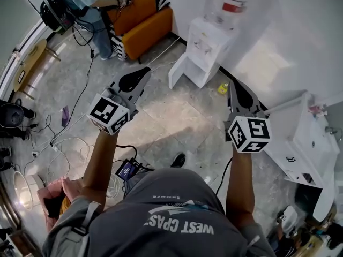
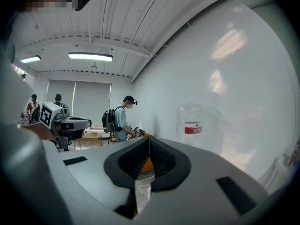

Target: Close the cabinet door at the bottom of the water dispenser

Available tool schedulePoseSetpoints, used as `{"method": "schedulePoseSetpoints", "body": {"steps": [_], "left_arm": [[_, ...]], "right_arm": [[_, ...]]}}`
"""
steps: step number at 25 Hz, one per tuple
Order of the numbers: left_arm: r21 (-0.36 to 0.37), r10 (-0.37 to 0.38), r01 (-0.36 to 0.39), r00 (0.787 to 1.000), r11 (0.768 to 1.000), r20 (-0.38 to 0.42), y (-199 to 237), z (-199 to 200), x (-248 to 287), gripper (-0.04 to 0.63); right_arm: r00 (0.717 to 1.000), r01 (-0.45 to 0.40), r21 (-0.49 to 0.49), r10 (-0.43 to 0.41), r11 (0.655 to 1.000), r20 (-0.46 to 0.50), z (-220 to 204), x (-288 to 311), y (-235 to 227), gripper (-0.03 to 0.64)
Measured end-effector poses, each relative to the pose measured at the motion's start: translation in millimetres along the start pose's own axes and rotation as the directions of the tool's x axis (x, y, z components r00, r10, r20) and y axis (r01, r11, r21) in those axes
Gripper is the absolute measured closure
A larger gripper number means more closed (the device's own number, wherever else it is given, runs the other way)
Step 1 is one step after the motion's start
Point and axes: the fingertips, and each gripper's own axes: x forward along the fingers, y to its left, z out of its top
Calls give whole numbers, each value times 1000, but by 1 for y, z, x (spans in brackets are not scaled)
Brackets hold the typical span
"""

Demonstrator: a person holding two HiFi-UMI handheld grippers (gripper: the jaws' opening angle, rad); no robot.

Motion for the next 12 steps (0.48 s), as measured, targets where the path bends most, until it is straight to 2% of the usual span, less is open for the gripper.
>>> {"method": "schedulePoseSetpoints", "body": {"steps": [4, 12], "left_arm": [[3, 6, -6, 1000, 1000, -8, -4, 1, 26, 574], [31, -41, 42, 999, 999, -16, -18, 10, 69, 574]], "right_arm": [[1000, -2, 10, 2, 1000, 3, -1, 6, -28, 588], [999, 35, 43, -36, 998, 11, -5, 4, -71, 588]]}}
